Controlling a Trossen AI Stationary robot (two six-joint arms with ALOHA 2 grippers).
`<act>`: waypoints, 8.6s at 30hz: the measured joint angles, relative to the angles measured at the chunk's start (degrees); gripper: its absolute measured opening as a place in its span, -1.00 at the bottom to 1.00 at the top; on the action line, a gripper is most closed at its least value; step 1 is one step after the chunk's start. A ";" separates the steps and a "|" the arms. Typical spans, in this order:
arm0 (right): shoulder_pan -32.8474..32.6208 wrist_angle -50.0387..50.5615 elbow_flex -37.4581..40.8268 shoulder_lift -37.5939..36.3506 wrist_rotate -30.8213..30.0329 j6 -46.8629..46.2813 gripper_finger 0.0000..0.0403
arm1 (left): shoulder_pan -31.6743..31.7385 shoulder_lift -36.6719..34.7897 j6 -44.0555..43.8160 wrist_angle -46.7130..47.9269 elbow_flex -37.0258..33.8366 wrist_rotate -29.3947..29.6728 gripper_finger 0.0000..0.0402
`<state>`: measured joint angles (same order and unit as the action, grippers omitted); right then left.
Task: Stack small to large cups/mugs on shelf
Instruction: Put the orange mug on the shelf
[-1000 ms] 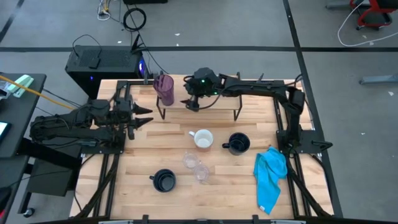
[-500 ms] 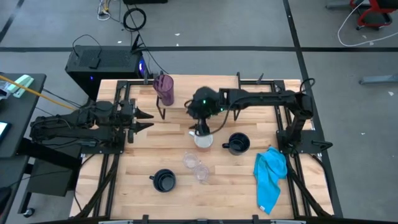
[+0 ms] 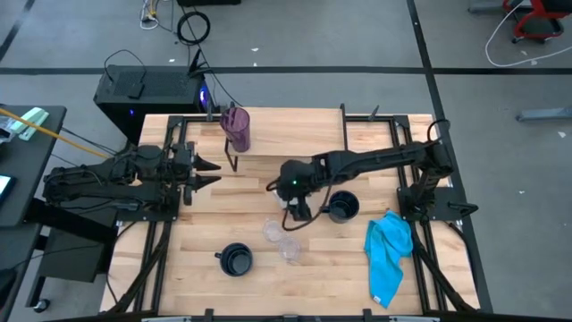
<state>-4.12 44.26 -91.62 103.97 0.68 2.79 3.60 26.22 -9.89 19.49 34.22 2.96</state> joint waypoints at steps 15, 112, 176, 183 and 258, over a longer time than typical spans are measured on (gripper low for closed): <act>-2.05 14.39 -0.01 -0.05 -0.65 20.71 0.40 | 0.04 0.01 3.71 -2.03 0.02 0.02 -0.19; 6.30 15.46 -18.07 -0.05 -18.31 19.74 -0.95 | 0.02 0.02 4.55 0.26 0.04 0.00 -0.19; 16.48 19.54 -20.87 -2.22 -11.10 19.25 -0.15 | 0.04 0.02 4.08 1.49 0.04 0.42 -0.19; 16.85 24.19 -21.74 -5.41 -11.09 17.70 0.07 | 0.03 0.00 4.04 1.85 0.04 0.42 -0.19; 25.31 -1.91 -0.73 -6.08 2.81 15.39 -0.02 | 0.03 0.01 2.99 2.21 0.04 0.41 -0.19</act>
<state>21.19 42.35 -92.36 97.89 3.49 18.18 3.63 26.23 -6.90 21.69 34.26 3.38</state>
